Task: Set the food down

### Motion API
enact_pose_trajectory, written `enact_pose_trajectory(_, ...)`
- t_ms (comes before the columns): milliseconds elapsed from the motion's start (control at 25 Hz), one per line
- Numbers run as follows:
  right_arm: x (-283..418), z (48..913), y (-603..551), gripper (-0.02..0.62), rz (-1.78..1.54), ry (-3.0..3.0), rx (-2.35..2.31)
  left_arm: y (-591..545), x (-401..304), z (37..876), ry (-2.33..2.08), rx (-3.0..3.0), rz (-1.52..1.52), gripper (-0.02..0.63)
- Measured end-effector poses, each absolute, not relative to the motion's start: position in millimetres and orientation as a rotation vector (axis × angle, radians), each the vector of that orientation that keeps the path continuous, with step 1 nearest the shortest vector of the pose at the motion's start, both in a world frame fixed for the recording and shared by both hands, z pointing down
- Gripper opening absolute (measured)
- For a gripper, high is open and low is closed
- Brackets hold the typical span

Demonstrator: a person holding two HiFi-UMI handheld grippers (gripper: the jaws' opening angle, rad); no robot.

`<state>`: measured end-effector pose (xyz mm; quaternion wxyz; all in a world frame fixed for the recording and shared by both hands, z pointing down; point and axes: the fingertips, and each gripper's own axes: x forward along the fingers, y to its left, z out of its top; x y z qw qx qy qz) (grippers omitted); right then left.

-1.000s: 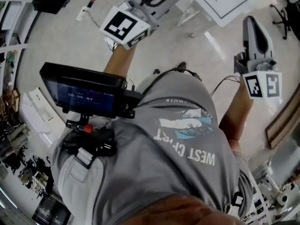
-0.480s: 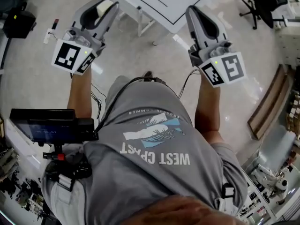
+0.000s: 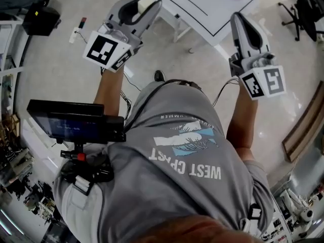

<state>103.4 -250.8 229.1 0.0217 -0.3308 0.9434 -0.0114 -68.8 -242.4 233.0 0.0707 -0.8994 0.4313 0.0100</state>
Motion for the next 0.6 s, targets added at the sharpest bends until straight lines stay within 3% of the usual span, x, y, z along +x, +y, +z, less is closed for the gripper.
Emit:
enact_pose_trajectory(400, 124, 220, -265, 0.009, -0.031, 2.879, -1.119, -266, -50, 217, 1.197, -2.737, 0.025, 0.100)
enact_pose_trajectory(600, 64, 241, -349, 0.009, -0.040, 2.919, -1.143, -357, -114, 251, 1.229, -2.767, 0.068, 0.100)
